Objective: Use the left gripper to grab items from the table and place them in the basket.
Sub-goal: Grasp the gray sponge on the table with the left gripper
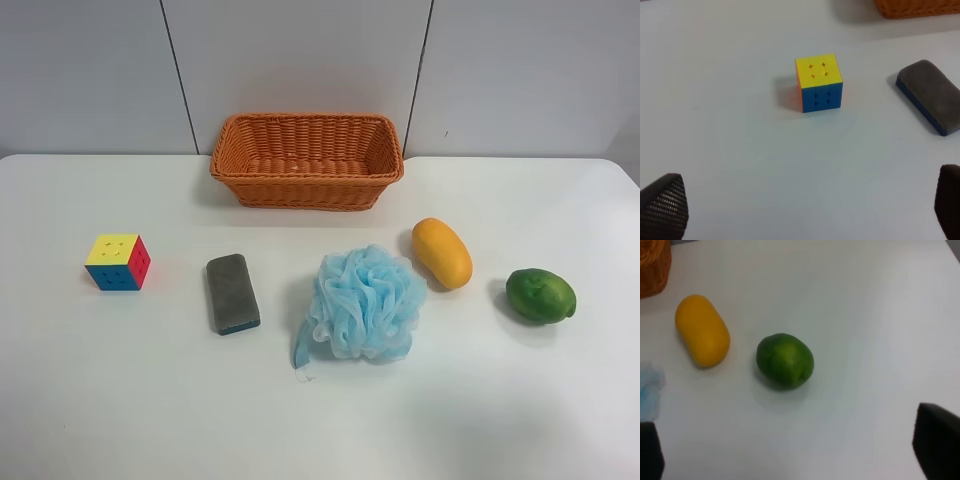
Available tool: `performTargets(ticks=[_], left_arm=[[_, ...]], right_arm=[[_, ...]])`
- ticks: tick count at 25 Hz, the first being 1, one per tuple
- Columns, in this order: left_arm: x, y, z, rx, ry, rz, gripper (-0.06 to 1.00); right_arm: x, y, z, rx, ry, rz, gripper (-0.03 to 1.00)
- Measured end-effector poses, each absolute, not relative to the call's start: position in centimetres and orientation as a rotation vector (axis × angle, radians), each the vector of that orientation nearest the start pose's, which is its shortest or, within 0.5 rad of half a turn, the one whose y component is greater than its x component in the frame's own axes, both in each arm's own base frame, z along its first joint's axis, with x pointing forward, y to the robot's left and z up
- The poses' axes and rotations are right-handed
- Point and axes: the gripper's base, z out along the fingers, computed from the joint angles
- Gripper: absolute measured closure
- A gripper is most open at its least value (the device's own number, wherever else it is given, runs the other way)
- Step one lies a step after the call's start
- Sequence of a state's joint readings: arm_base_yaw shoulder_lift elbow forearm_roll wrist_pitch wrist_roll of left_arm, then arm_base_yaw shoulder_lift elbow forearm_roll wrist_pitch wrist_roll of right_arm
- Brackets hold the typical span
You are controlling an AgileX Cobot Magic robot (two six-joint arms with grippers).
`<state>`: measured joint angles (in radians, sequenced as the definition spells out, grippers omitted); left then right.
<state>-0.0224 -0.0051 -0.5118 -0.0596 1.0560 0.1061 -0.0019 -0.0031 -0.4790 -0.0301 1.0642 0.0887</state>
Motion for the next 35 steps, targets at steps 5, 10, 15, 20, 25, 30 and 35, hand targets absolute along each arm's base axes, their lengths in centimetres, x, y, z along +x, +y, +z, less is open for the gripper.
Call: performTargets(ticks=[5, 10, 15, 20, 25, 30, 35], left_arm=[[-0.6, -0.4, 28.3, 0.131, 2.026, -0.011, -0.04], [0.8, -0.4, 32.0, 0.133, 2.086, -0.009, -0.05], [5.6, -0.5, 36.5, 0.139, 2.227, -0.006, -0.05], [12.4, -0.8, 38.6, 0.147, 2.379, 0.011, -0.05], [18.9, -2.9, 38.5, 0.198, 2.516, 0.047, -0.05], [23.8, -7.5, 36.8, 0.212, 2.607, 0.043, -0.05], [26.9, -12.2, 33.3, 0.146, 2.716, 0.017, -0.05]], right_arm=[[-0.3, -0.2, 27.1, 0.095, 2.063, 0.017, -0.02], [-0.3, -0.2, 27.1, 0.095, 2.063, 0.017, -0.02], [-0.3, -0.2, 27.1, 0.095, 2.063, 0.017, -0.02], [-0.3, -0.2, 27.1, 0.095, 2.063, 0.017, -0.02], [-0.3, -0.2, 27.1, 0.095, 2.063, 0.017, -0.02], [-0.3, -0.2, 27.1, 0.095, 2.063, 0.017, -0.02], [-0.3, -0.2, 27.1, 0.095, 2.063, 0.017, -0.02]])
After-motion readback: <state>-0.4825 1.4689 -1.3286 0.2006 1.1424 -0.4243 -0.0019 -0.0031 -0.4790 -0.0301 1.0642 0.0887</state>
